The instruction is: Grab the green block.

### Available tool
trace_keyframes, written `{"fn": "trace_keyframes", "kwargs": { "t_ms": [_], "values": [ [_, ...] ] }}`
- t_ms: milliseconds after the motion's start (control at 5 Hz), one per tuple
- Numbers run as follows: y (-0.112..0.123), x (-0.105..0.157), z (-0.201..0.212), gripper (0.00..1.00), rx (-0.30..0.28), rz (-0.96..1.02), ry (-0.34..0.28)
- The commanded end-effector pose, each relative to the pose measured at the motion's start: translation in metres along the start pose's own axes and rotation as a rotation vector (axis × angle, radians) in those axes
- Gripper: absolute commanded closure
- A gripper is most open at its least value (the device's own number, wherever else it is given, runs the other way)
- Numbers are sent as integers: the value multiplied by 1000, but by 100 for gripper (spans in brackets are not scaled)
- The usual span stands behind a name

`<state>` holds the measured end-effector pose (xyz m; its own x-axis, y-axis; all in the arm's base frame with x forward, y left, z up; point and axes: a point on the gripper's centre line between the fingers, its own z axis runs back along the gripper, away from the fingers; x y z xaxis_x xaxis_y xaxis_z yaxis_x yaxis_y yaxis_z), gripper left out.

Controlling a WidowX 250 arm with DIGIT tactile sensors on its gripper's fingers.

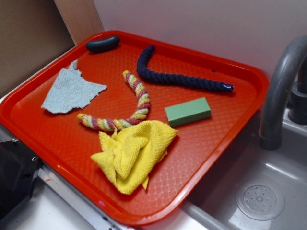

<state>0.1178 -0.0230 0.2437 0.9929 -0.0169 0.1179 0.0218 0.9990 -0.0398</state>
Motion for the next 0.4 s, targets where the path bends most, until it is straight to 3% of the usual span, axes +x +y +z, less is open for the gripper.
{"fn": "trace_keyframes", "kwargs": {
  "t_ms": [0,200],
  "values": [
    [0,0,0,0,0,0,0],
    [-5,20,-26,0,-71,-54,-42]
  ]
}}
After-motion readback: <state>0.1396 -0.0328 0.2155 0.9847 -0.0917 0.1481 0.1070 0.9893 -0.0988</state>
